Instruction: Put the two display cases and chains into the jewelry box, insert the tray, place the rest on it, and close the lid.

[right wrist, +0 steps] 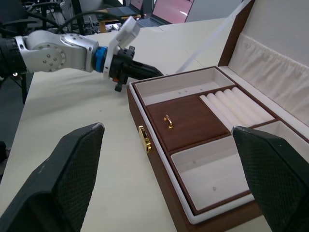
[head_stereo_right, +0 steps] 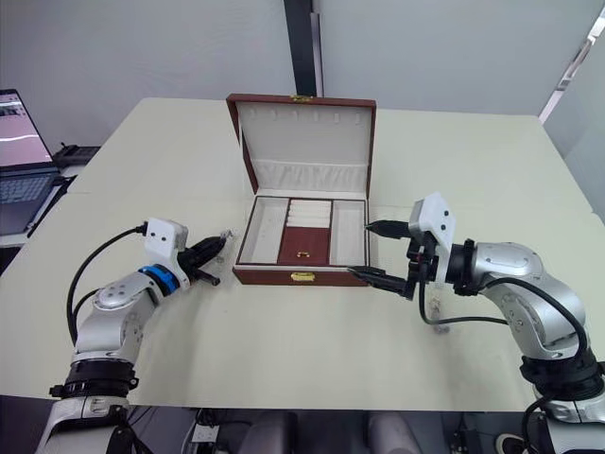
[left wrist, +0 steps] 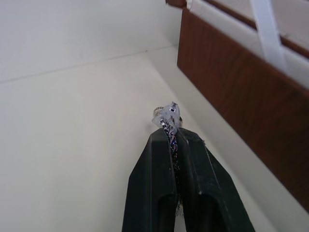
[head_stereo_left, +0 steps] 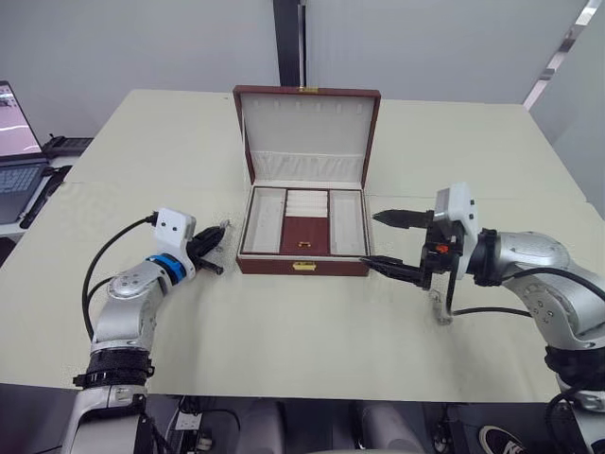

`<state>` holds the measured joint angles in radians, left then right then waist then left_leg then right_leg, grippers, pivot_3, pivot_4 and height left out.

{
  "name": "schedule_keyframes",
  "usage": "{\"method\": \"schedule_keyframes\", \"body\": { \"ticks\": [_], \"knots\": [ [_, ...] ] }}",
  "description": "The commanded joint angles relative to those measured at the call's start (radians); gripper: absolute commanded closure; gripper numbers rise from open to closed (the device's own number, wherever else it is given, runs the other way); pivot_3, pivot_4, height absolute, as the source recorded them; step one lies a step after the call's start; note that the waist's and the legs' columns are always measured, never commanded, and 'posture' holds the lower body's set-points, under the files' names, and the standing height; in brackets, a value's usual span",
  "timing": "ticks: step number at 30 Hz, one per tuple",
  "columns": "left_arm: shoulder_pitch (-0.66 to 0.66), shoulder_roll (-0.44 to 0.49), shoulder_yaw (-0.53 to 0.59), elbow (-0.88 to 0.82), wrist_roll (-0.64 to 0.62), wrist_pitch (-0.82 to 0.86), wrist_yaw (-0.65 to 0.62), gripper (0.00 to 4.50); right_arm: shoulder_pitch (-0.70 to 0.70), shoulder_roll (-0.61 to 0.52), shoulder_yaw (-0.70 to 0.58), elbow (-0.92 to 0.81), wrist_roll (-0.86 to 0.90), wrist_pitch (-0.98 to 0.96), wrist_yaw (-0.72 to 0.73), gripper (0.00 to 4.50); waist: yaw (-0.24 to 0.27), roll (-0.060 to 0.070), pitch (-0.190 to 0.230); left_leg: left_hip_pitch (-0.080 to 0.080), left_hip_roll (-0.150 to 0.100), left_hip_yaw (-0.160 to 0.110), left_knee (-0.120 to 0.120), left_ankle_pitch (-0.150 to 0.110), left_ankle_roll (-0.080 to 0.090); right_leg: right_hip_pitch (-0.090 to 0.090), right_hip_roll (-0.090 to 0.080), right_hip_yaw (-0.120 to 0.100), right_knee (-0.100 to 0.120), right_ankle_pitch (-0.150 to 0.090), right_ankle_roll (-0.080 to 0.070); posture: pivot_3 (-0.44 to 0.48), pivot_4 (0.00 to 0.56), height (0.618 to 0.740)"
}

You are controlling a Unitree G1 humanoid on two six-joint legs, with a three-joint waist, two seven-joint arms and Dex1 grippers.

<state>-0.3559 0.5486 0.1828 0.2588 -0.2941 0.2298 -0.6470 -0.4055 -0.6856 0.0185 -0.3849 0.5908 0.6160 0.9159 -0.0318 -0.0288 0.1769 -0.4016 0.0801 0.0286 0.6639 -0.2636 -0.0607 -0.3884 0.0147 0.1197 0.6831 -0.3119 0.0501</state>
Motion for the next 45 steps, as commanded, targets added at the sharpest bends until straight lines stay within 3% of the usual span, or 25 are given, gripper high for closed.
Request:
{"method": "schedule_keyframes", "body": {
  "ticks": [1,6,12,25,45],
  "knots": [
    [0.003,0.043,0.027,-0.176,-0.058,0.090,-0.023,4.48,0.012,-0.022,-0.048,-0.010,-0.006,-0.036,0.009,0.00,0.000,0.000,0.000,0.000,0.000,0.000,0.000,0.000,0.000,0.000,0.000,0.000,0.000,0.000,0.000,0.000,0.150,0.740],
    [-0.034,0.091,0.043,-0.358,-0.153,0.261,-0.035,4.48,0.011,-0.022,-0.062,-0.007,-0.015,-0.045,-0.006,0.00,0.000,0.000,0.000,0.000,0.000,0.000,0.000,0.000,0.000,0.000,0.000,0.000,0.000,0.000,0.000,0.000,0.150,0.740],
    [-0.109,0.098,0.036,-0.428,-0.213,0.356,-0.033,4.48,0.006,-0.006,-0.060,-0.009,-0.021,-0.048,-0.025,0.00,0.000,0.000,0.000,0.000,0.000,0.000,0.000,0.000,0.000,0.000,0.000,0.000,0.000,0.000,0.000,0.000,0.150,0.740],
    [-0.160,0.073,-0.053,-0.322,-0.199,0.349,-0.132,4.48,0.040,-0.008,-0.068,-0.051,-0.019,-0.044,-0.076,0.00,0.000,0.000,0.000,0.000,0.000,0.000,0.000,0.000,0.000,0.000,0.000,0.001,-0.001,0.000,0.000,0.000,0.150,0.740],
    [-0.164,0.052,-0.070,-0.256,-0.176,0.311,-0.171,4.48,0.060,-0.017,-0.075,-0.071,-0.011,-0.040,-0.095,0.00,0.001,0.000,0.000,0.000,0.000,0.000,0.000,0.000,0.000,0.000,0.000,0.001,-0.001,0.000,0.000,0.000,0.150,0.740]
  ]
}}
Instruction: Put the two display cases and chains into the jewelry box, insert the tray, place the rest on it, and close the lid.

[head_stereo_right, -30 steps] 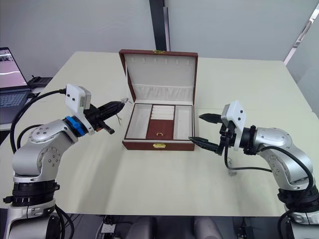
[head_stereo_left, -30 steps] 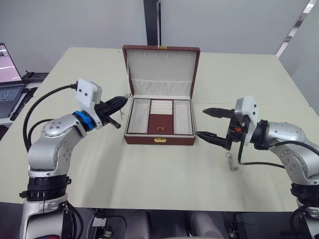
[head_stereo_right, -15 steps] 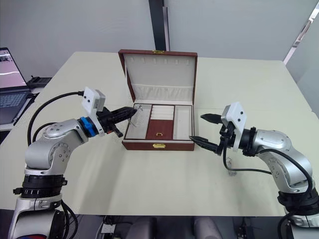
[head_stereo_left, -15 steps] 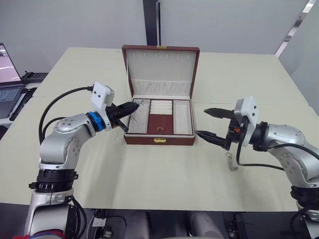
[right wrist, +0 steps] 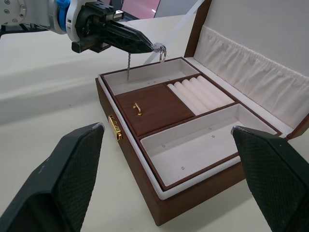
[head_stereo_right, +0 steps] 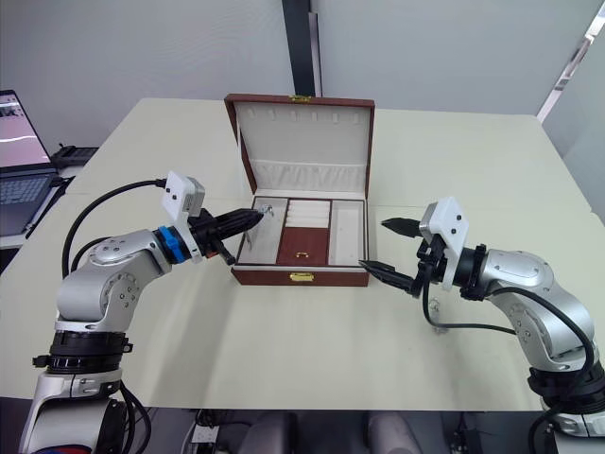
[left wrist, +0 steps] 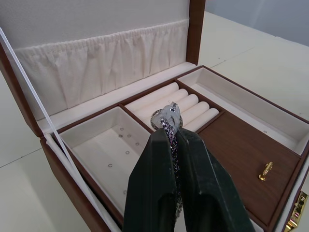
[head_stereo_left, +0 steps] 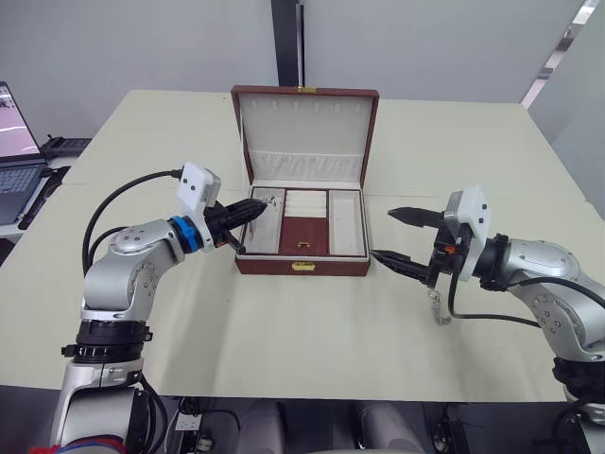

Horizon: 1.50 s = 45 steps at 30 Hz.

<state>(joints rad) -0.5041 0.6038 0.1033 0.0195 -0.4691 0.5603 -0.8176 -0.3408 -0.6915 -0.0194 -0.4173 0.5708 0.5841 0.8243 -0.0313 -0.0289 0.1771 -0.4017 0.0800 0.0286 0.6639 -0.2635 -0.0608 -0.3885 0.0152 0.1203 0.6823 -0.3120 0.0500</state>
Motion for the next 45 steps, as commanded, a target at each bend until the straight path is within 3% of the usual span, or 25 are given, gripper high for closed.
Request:
{"method": "schedule_keyframes", "body": {
  "ticks": [1,3,4,18,27,33,39,45],
  "knots": [
    [-0.016,-0.005,0.011,-0.017,-0.002,-0.020,0.001,4.48,-0.006,-0.011,-0.036,-0.038,0.009,-0.008,-0.003,0.00,0.000,0.000,0.000,0.000,0.000,0.000,0.000,0.000,0.000,0.000,0.000,0.000,0.000,0.000,0.000,0.000,0.150,0.740],
    [-0.015,-0.006,0.013,-0.020,-0.002,-0.020,0.002,4.48,-0.007,-0.012,-0.036,-0.037,0.009,-0.008,-0.001,0.00,0.000,0.000,0.000,0.000,0.000,0.000,0.000,0.000,0.000,0.000,0.000,0.000,0.000,0.000,0.000,0.000,0.150,0.740],
    [-0.014,-0.007,0.015,-0.021,-0.003,-0.020,0.003,4.22,-0.007,-0.012,-0.036,-0.035,0.009,-0.009,-0.001,0.00,0.000,0.000,0.000,0.000,0.000,0.000,0.000,0.000,0.000,0.000,0.000,0.000,0.000,0.000,0.000,0.000,0.150,0.740],
    [0.014,0.008,0.028,-0.045,-0.019,-0.006,-0.016,0.01,0.008,-0.030,-0.051,-0.024,0.011,-0.010,0.012,0.00,0.000,0.000,0.000,0.000,0.000,0.000,0.000,0.000,0.000,0.000,0.000,0.000,0.000,0.000,0.000,0.000,0.150,0.740],
    [0.145,0.245,0.157,0.032,-0.015,-0.062,-0.186,0.01,0.139,-0.138,-0.188,0.140,-0.026,-0.089,0.111,0.00,-0.001,0.000,0.000,0.000,0.000,0.000,0.000,0.000,0.000,0.000,0.000,0.000,0.000,0.000,0.000,0.000,0.150,0.740],
    [0.270,0.342,0.244,0.152,0.040,-0.156,-0.210,0.01,0.207,-0.174,-0.245,0.357,-0.091,-0.190,0.164,0.00,-0.001,0.000,0.000,0.001,0.000,0.001,0.000,0.000,0.000,0.000,0.000,0.000,0.000,0.000,0.000,0.000,0.150,0.740],
    [0.395,0.345,0.322,0.189,0.056,-0.208,-0.181,0.01,0.199,-0.165,-0.257,0.525,-0.141,-0.284,0.169,0.00,-0.003,0.000,0.000,0.001,0.001,0.002,-0.001,0.000,0.000,0.000,0.000,0.001,0.000,0.000,0.000,0.000,0.150,0.740],
    [0.446,0.331,0.358,0.151,0.036,-0.197,-0.153,0.01,0.195,-0.154,-0.246,0.568,-0.154,-0.316,0.177,0.00,-0.002,0.000,0.000,0.001,0.001,0.002,-0.001,0.000,0.000,0.000,0.000,0.001,0.001,0.000,0.000,0.000,0.150,0.740]
  ]
}}
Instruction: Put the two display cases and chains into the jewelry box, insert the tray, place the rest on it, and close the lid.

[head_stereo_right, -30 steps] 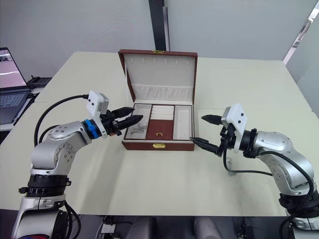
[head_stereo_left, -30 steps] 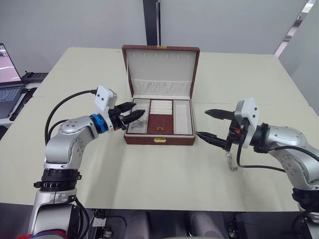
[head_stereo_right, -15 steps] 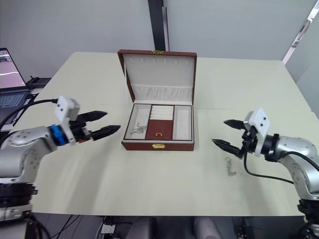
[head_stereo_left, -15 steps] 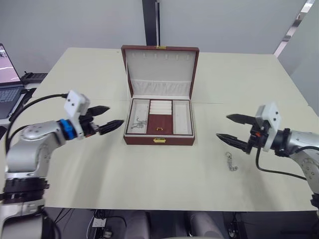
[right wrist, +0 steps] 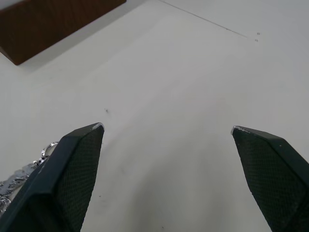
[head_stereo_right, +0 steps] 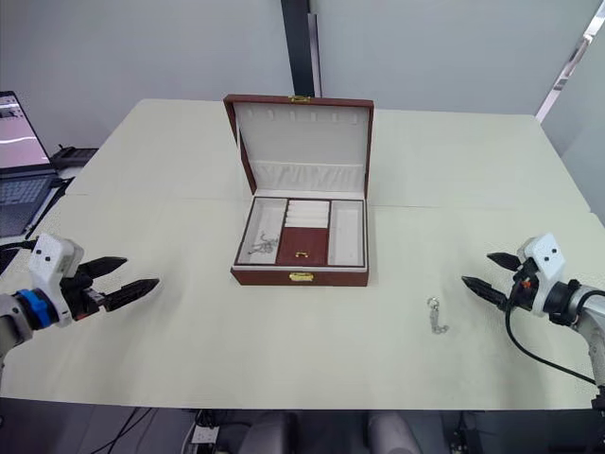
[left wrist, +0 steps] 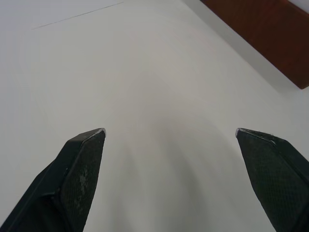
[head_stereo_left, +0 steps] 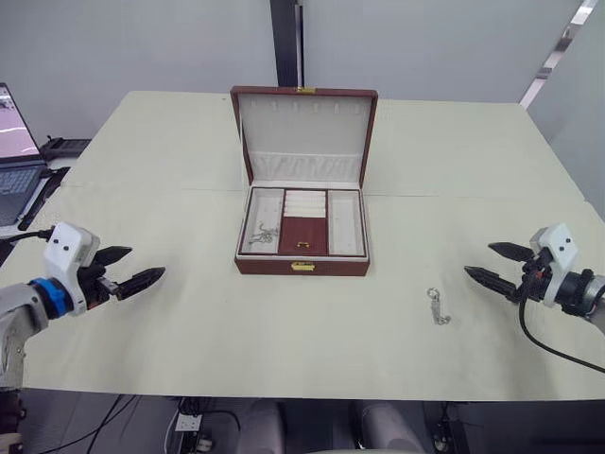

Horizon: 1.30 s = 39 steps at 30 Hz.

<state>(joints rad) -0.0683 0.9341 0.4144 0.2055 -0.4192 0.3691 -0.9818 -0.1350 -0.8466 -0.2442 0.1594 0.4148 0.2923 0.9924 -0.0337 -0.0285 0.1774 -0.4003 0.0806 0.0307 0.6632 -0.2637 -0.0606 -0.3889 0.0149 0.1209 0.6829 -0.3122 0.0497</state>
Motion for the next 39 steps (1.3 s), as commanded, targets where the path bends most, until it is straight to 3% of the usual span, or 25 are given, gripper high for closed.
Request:
{"method": "schedule_keyframes", "body": {
  "ticks": [1,15,22,30,39],
  "knots": [
    [0.015,0.000,0.049,-0.040,-0.016,-0.002,0.012,0.01,-0.014,0.002,-0.020,-0.005,0.000,-0.026,0.010,0.00,0.000,0.000,0.000,0.000,0.000,0.000,0.000,0.000,0.000,0.000,0.000,0.000,0.000,0.000,0.000,0.000,0.150,0.740],
    [0.004,-0.028,0.010,-0.137,-0.042,-0.002,-0.005,0.01,-0.013,0.011,-0.044,-0.060,0.032,-0.028,0.014,0.00,0.001,0.000,0.000,0.000,0.000,0.000,0.000,0.000,0.000,0.000,0.000,0.000,0.000,0.000,0.000,0.000,0.150,0.740],
    [-0.033,-0.082,-0.112,-0.310,-0.085,0.027,-0.054,0.01,0.117,-0.004,-0.055,-0.252,0.094,0.038,0.060,0.00,0.005,0.000,0.000,0.000,0.000,0.000,0.000,0.000,0.000,0.001,0.000,0.000,0.000,0.000,0.000,0.000,0.150,0.740],
    [-0.057,-0.122,-0.298,-0.479,-0.081,0.016,-0.130,0.01,0.257,0.058,-0.033,-0.451,0.085,0.042,0.000,0.00,0.001,0.000,0.000,0.000,0.000,-0.001,0.001,0.000,0.000,0.001,0.000,0.000,0.000,0.000,0.000,0.000,0.150,0.740],
    [-0.132,-0.177,-0.443,-0.507,-0.045,-0.077,-0.201,0.01,0.400,0.172,0.010,-0.464,-0.048,-0.080,-0.116,0.00,0.003,0.000,-0.001,0.000,-0.001,-0.001,0.001,0.000,0.000,0.002,0.000,0.000,0.000,0.000,0.001,0.000,0.150,0.740]
  ]
}}
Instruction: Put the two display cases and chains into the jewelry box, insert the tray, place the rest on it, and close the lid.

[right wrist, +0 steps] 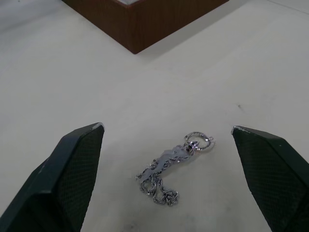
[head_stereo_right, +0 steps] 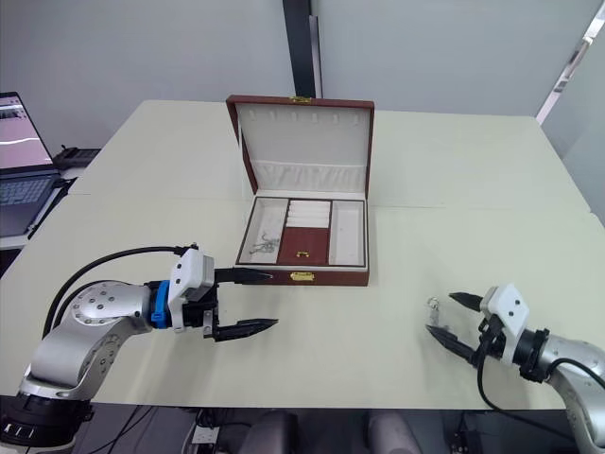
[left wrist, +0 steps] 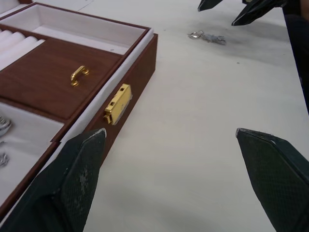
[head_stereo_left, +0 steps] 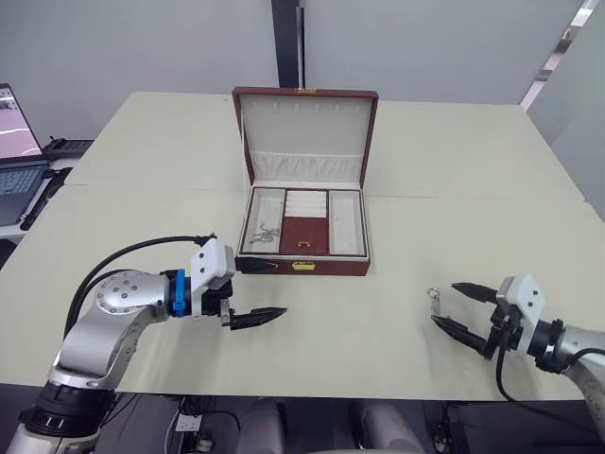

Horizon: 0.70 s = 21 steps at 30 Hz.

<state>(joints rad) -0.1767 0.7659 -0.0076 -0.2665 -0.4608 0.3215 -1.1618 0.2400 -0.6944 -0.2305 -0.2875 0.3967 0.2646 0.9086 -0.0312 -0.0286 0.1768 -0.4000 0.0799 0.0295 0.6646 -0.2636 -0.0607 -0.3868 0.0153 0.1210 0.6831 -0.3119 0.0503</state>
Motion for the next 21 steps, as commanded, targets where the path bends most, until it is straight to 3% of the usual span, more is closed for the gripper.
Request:
{"method": "schedule_keyframes", "body": {
  "ticks": [1,18,21],
  "knots": [
    [-0.026,-0.013,-0.026,-0.031,-0.004,-0.032,-0.027,0.01,0.042,0.027,0.006,-0.019,-0.042,-0.060,-0.036,0.00,0.000,0.000,0.000,0.000,0.000,0.000,0.000,0.000,0.000,0.000,0.000,0.000,0.000,0.000,0.000,0.000,0.150,0.740],
    [-0.008,-0.046,-0.076,0.008,0.045,-0.148,-0.057,0.01,0.069,0.096,0.103,-0.005,-0.129,-0.031,-0.162,0.00,-0.002,-0.001,-0.006,0.002,0.000,0.000,0.000,0.000,0.000,0.001,0.001,0.002,0.000,0.000,0.000,0.000,0.150,0.740],
    [-0.014,-0.048,-0.078,0.009,0.044,-0.143,-0.053,0.00,0.065,0.096,0.112,0.003,-0.137,-0.023,-0.171,0.60,-0.002,-0.003,-0.007,0.002,0.000,0.000,0.000,0.000,0.000,0.001,0.001,0.002,0.000,0.000,0.000,0.000,0.150,0.740]
  ]
}}
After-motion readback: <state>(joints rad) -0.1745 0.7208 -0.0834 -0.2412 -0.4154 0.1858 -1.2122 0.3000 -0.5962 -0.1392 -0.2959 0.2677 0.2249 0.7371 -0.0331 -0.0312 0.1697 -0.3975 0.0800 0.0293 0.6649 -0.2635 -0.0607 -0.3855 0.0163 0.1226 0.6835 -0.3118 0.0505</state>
